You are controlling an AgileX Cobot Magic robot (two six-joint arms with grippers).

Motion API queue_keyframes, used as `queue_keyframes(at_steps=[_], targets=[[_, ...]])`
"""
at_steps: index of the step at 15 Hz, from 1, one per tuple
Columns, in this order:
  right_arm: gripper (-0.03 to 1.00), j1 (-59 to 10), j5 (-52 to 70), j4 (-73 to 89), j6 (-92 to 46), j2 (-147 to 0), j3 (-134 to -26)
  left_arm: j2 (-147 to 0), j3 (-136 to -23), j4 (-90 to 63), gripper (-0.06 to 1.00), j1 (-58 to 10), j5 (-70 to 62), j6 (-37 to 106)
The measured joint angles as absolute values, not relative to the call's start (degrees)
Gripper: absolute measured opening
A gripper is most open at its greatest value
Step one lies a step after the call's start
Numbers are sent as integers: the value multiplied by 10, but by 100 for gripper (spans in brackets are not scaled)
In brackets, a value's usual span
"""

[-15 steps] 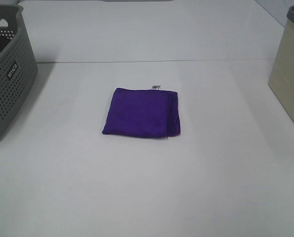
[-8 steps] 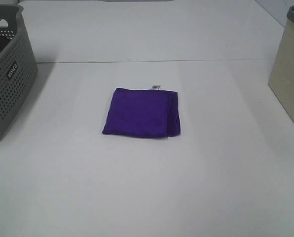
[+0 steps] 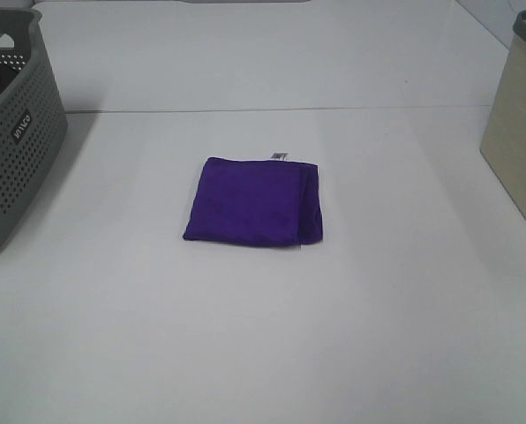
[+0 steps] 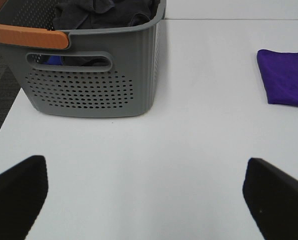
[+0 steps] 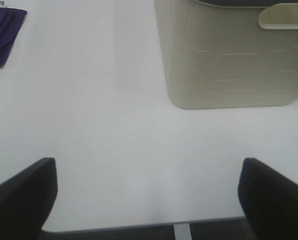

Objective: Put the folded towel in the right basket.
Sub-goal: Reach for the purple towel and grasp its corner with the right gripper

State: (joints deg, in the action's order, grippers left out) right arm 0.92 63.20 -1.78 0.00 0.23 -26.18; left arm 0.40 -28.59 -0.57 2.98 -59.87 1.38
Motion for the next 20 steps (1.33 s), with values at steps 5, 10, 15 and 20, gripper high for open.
queue_keyframes(at_steps=[5,10,15,20], targets=[[94,9,632,-17,-3,2,-262,4,-286,-6,99,30,-599,14],[94,9,632,-17,-3,2,-262,4,-286,-6,99,30,-599,14],[94,9,632,-16,-3,2,-262,4,-286,-6,99,30,-599,14],[94,9,632,-16,-3,2,-262,4,-286,-6,99,30,-599,14]])
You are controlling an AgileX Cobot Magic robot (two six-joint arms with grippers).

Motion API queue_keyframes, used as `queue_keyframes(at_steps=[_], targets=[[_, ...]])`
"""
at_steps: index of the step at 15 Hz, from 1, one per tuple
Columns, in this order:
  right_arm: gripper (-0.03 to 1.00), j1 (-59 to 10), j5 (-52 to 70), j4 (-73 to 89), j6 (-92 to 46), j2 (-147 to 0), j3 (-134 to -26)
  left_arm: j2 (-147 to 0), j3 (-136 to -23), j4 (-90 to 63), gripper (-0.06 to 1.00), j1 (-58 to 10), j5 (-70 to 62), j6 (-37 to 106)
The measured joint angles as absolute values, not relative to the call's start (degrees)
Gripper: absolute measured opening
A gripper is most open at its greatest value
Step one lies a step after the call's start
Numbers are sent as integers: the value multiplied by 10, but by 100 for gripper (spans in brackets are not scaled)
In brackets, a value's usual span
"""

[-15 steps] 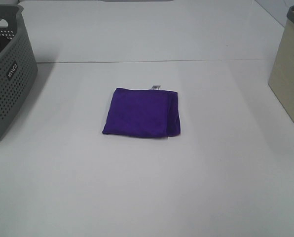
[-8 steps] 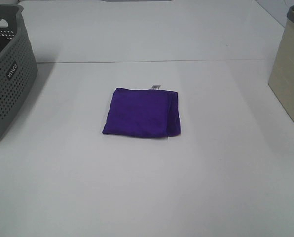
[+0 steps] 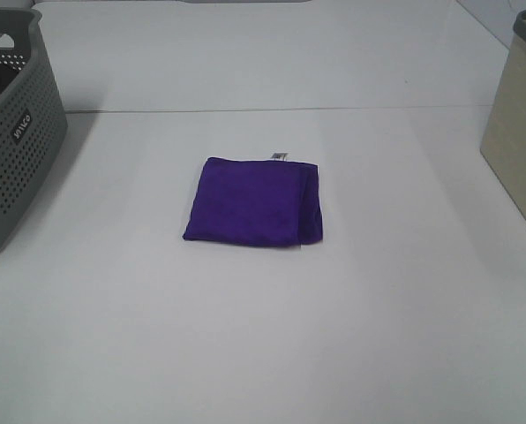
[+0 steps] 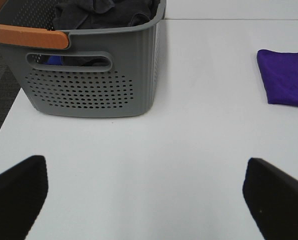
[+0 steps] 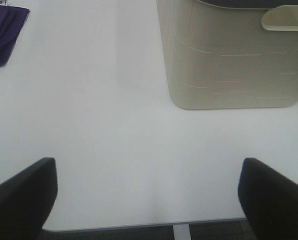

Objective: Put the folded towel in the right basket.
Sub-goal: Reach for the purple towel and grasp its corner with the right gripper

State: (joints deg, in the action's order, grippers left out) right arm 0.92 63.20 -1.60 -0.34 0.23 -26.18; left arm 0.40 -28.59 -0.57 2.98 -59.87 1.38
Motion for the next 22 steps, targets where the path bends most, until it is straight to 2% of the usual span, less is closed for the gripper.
queue_keyframes(at_steps=[3,6,10,14,17,22], targets=[[94,9,637,-13,-9,-1,-274,4,-286,-6,99,30,-599,14],[94,9,683,28,-9,-122,-376,4,-286,-6,99,30,-599,14],[94,9,697,34,-9,-449,-589,4,-286,-6,99,30,-599,14],[94,9,692,93,-14,-701,-728,4,-286,-6,99,30,-599,14],[94,-1,642,235,-83,-835,-759,4,-286,-6,99,30,-599,14],[93,-78,539,374,-162,-1036,-760,4,-286,-6,99,30,-599,14]])
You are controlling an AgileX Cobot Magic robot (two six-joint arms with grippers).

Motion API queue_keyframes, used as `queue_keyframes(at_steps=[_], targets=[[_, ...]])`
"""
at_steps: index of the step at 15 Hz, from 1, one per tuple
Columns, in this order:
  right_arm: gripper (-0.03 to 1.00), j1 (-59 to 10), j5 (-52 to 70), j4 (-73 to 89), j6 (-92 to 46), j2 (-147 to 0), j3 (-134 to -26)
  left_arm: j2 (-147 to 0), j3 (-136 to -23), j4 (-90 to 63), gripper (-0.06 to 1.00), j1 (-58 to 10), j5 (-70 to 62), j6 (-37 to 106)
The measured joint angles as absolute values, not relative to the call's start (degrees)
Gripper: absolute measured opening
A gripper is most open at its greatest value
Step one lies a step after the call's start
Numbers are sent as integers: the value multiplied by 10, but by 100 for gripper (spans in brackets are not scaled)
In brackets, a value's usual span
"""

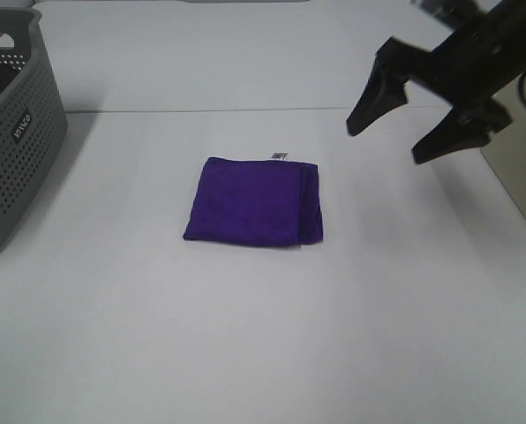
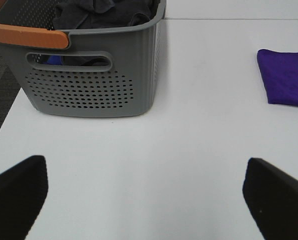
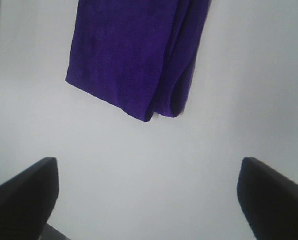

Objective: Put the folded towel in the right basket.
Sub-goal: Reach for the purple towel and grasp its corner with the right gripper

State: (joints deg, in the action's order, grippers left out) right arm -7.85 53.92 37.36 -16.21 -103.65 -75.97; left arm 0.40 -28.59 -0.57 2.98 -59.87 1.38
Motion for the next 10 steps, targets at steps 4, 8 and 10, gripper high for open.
queue_keyframes(at_steps=[4,8,10], targets=[[93,-83,469,443,-246,-1188,-771,4,-286,-6,99,30,-599,14],[92,-83,454,456,-249,-1255,-838,4,-286,-6,99,30,-599,14],[92,-83,439,460,-249,-1269,-843,4,-286,-6,99,30,-599,14]])
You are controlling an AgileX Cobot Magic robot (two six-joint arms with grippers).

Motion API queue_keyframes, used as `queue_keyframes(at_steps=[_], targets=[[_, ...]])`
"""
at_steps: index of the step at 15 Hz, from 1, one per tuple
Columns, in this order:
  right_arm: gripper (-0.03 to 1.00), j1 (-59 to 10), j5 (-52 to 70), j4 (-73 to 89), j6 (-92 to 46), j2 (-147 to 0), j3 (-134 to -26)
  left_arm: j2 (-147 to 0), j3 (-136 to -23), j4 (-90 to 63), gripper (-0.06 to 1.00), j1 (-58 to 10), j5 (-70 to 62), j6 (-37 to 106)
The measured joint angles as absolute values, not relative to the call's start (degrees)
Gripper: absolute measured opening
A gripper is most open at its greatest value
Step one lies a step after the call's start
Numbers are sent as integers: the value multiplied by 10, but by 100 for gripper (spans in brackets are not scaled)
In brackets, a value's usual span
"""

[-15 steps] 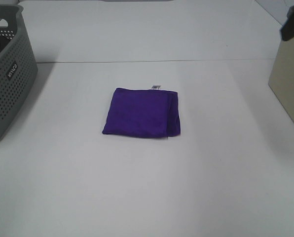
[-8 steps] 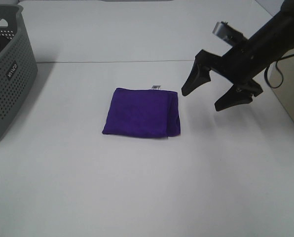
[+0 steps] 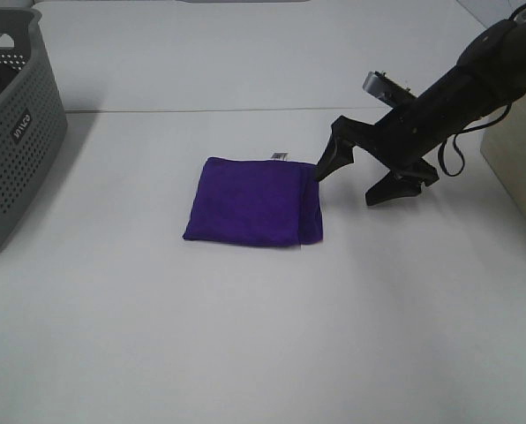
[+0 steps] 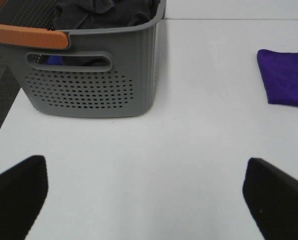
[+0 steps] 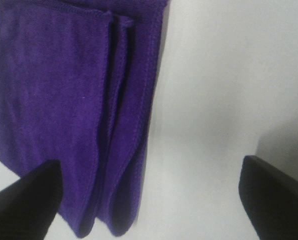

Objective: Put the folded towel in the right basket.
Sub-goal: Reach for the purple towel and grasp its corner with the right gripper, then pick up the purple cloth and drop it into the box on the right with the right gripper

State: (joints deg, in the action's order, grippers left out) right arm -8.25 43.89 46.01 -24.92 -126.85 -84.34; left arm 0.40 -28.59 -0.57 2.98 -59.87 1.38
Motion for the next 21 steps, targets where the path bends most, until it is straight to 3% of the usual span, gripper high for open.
queue_keyframes(at_steps=[4,10,12,15,16,21], targets=[[92,-83,430,486,-249,-1293,-848,4,-286,-6,99,30,-599,14],[84,-189,386,539,-245,-1330,-864,4,-286,-6,99,30,-599,14],[67,-226,374,546,-245,-1349,-879,4,-286,-6,99,30,-599,14],[14,-248,370,546,-243,-1365,-888,4,-286,-6,99,30,-599,14],[6,-248,370,548,-243,-1366,-888,4,-286,-6,99,30,-599,14],[6,-248,388,530,-241,-1356,-895,4,-286,-6,99,30,-599,14]])
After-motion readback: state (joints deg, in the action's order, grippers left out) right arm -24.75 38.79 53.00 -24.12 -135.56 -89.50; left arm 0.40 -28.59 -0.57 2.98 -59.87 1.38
